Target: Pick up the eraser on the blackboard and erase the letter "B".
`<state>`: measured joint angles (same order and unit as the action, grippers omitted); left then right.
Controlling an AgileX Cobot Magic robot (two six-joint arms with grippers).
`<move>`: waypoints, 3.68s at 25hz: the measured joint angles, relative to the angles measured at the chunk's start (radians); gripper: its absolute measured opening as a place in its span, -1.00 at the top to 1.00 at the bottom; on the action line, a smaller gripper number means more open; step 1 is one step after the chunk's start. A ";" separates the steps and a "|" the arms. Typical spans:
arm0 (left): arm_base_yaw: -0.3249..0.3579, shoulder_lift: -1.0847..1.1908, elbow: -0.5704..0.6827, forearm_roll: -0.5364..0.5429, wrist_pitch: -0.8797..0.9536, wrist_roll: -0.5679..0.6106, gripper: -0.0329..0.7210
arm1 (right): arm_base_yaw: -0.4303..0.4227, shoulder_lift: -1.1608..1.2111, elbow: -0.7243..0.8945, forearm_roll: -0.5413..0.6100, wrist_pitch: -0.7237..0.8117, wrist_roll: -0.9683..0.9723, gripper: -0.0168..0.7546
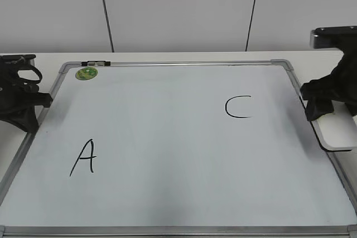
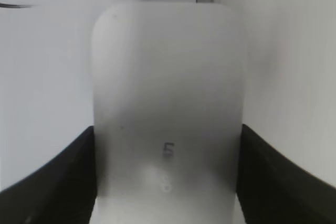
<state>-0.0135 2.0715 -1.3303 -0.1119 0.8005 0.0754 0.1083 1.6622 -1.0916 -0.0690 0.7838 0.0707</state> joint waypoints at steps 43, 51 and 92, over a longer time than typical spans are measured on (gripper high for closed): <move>0.000 0.000 0.000 -0.002 0.000 0.000 0.88 | -0.002 0.233 -0.002 0.030 -0.291 0.040 -0.45; 0.000 0.000 0.000 -0.002 0.000 0.000 0.88 | -0.002 0.235 -0.011 0.016 -0.279 0.065 -0.52; 0.000 -0.225 -0.402 -0.006 0.425 0.008 -0.53 | 0.009 -0.086 -0.373 0.015 0.322 -0.071 -0.59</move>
<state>-0.0135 1.8470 -1.7318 -0.1183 1.2252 0.0830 0.1169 1.5766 -1.4645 -0.0538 1.1058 0.0000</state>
